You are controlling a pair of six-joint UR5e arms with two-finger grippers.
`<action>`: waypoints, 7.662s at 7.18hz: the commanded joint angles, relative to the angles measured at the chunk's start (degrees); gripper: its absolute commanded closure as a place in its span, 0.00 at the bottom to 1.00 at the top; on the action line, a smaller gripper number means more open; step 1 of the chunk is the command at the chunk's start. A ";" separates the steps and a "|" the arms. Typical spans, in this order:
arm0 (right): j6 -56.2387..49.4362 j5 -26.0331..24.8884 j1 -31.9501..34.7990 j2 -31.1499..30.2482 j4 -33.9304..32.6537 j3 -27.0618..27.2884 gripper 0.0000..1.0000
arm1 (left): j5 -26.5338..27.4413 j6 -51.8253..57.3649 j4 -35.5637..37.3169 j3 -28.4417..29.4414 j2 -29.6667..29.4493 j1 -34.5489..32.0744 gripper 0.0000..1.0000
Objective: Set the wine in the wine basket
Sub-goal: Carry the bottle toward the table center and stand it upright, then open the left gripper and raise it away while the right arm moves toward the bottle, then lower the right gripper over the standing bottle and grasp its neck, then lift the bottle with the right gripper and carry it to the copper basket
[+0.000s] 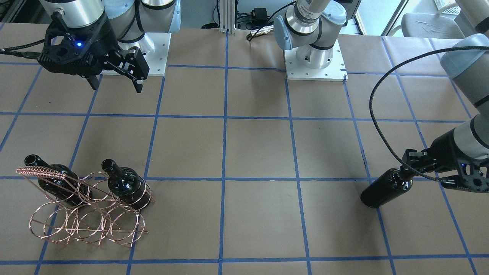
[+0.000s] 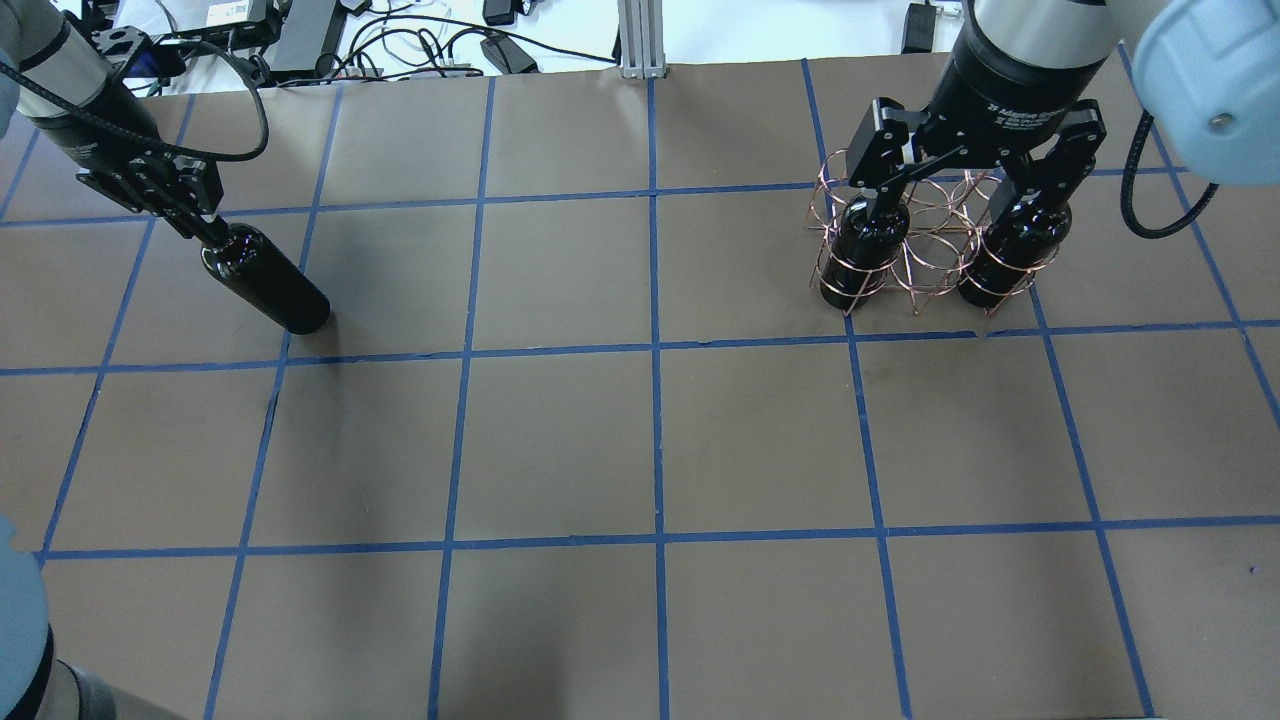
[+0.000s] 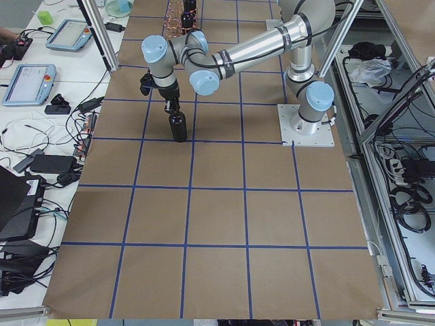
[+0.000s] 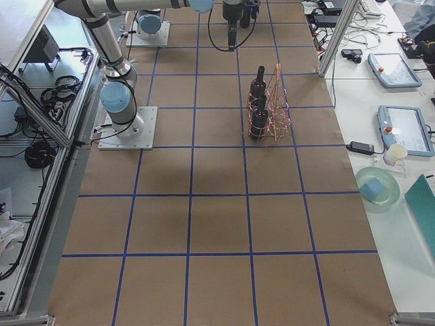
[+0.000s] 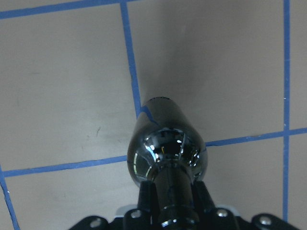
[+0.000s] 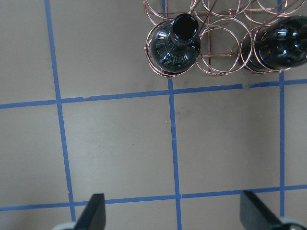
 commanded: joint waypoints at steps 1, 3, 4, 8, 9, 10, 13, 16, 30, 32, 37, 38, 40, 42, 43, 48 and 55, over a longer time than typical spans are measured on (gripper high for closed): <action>-0.01 0.02 0.00 0.00 -0.01 -0.03 0.00 | -3.16 -3.91 -4.43 -0.14 3.12 -4.52 1.00; -0.01 0.02 0.00 0.00 -0.01 -0.03 0.00 | -5.29 -9.79 -5.24 -1.97 5.24 -11.36 1.00; 0.08 0.02 0.00 0.00 -0.01 -0.03 0.00 | -4.95 -14.24 -5.25 -4.33 7.08 -15.67 1.00; -0.01 0.02 0.00 0.00 -0.01 0.05 0.00 | -5.04 -29.39 -4.55 -13.84 14.90 -29.22 1.00; -0.01 0.10 0.00 0.00 -0.01 0.05 0.00 | -5.21 -30.80 -4.28 -15.33 15.79 -30.64 1.00; -0.01 0.02 0.00 0.00 -0.01 0.05 0.00 | -5.04 -31.25 -1.93 -17.17 16.49 -31.09 1.00; -0.01 0.02 0.00 0.00 -0.01 0.05 0.00 | -4.77 -31.52 3.80 -21.49 16.41 -32.23 1.00; -0.01 0.10 0.00 0.00 0.08 -0.03 0.00 | -4.69 -34.33 3.02 -21.67 16.14 -32.32 1.00; 31.40 -0.86 27.11 14.66 -1.49 -13.92 0.00 | 2.18 -18.16 -3.40 -2.68 14.65 -5.61 0.00; 37.66 -0.95 32.49 17.30 -2.11 -11.65 0.00 | 2.17 -18.07 -3.40 -3.13 14.65 -6.04 0.00; 41.74 -0.43 34.89 20.39 -10.80 -6.10 0.08 | -1.43 -18.16 -4.37 -3.39 15.18 -6.22 0.00; 41.74 -0.34 34.89 20.31 -10.56 -6.10 0.17 | -1.35 -18.07 -4.37 -3.39 15.18 -6.22 0.00; 41.57 -0.16 34.89 20.13 -10.03 -6.10 0.64 | -1.35 -17.98 -3.58 -3.39 15.09 -6.13 0.00; 41.65 0.02 34.80 19.96 -10.03 -6.10 0.87 | -1.43 -14.48 -3.49 -3.39 15.45 -6.13 0.00; 41.57 0.02 34.80 19.95 -10.11 -6.10 0.92 | -1.17 -14.03 -3.49 -3.30 15.53 -4.83 0.00; 28.78 1.16 23.61 10.05 -0.66 -5.66 1.00 | -1.07 -14.90 -8.42 -3.22 17.82 -5.07 0.00; -9.32 -1.39 -9.05 4.70 6.23 -9.46 1.00 | -0.20 -20.00 -3.84 -6.38 18.78 -19.49 0.00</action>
